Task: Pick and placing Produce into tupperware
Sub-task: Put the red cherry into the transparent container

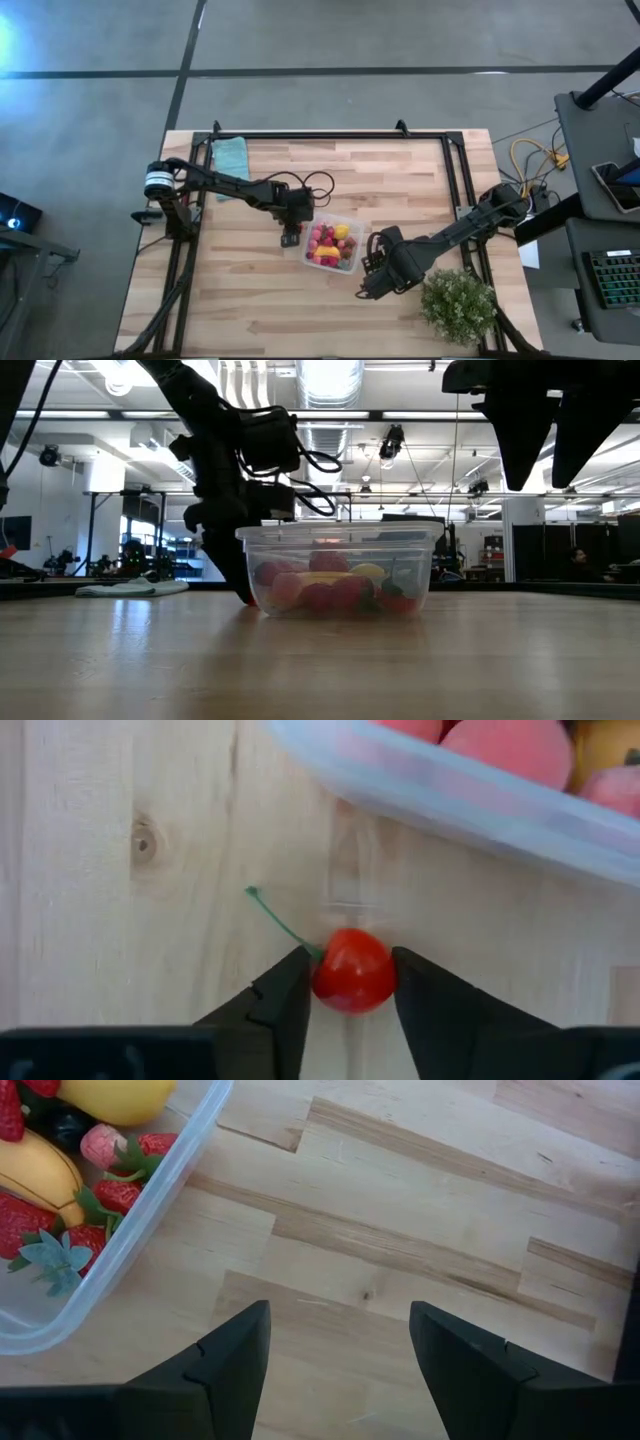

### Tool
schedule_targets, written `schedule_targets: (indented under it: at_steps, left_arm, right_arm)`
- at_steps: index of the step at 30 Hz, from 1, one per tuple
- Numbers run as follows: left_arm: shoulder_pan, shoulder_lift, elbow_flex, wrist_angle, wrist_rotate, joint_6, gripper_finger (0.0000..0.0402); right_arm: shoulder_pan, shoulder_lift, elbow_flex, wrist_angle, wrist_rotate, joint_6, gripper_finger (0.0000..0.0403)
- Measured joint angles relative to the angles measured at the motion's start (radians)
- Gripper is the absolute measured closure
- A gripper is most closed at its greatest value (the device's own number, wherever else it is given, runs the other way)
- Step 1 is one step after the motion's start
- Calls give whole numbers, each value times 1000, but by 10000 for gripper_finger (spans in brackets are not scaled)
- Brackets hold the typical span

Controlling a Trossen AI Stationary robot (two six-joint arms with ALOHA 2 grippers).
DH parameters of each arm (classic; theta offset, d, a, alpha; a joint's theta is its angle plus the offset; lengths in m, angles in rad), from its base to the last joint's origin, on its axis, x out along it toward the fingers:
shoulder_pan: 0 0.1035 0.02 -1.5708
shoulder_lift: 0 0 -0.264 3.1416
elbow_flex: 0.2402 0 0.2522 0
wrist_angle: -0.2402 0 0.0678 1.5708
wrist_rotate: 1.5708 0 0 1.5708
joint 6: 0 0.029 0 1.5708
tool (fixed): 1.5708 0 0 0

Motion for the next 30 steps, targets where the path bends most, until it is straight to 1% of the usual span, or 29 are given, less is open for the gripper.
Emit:
schedule_targets:
  at_steps: [3, 6, 13, 16, 18, 19, 22, 24, 26, 30]
  left_arm:
    - [-1, 0, 0, 7, 3, 1, 297]
    - [0, -13, -1, 0, -5, 1, 309]
    - [0, -127, 35, -30, -217, 10, 290]
    - [1, -204, 52, -18, -232, 7, 289]
    - [0, -259, 54, 16, -184, 16, 292]
    - [0, -280, 53, 42, -117, 37, 294]
    - [-1, -322, 43, 147, 132, 112, 295]
    - [-9, -322, 37, 224, 245, 130, 296]
    - [-15, -295, 36, 254, 285, 128, 296]
    - [-27, -206, 43, 217, 304, 49, 295]
  right_arm:
    - [0, 0, -1, 0, 0, 0, 170]
    - [0, 0, -1, 0, 0, 0, 170]
    - [0, 0, -1, 1, 0, -13, 170]
    - [0, 0, -1, 1, -1, -16, 170]
    - [0, 0, -1, 1, 0, -16, 170]
    - [0, 0, -1, 1, -1, -19, 170]
    - [0, 0, -1, 1, -1, -22, 170]
    - [0, 0, -1, 1, 0, -26, 170]
    - [0, 0, -1, 0, -1, -27, 170]
    - [1, 0, -1, 5, 0, -26, 170]
